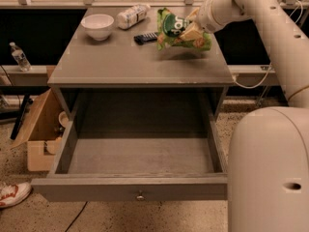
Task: Pick green rice chip bag from top drawer and place on counter
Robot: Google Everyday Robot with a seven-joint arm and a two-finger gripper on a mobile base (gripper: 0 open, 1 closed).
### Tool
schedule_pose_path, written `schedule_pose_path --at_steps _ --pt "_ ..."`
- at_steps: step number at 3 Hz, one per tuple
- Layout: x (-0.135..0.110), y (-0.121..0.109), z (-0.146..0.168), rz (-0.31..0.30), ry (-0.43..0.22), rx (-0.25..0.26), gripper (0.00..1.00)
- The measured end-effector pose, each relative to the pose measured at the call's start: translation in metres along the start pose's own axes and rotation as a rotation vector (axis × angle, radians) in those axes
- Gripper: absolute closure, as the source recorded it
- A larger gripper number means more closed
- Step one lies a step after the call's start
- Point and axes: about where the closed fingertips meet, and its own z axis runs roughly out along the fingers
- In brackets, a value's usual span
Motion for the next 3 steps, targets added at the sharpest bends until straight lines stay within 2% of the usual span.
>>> schedule_pose_path --at_steps 1,2,3 --pt "-0.015 0.004 0.013 -0.002 -0.041 -0.033 0.11" --pt "-0.017 0.011 0.016 0.010 -0.071 -0.069 0.00" --pt "0.004 0.013 -0.007 0.027 -0.067 -0.072 0.00"
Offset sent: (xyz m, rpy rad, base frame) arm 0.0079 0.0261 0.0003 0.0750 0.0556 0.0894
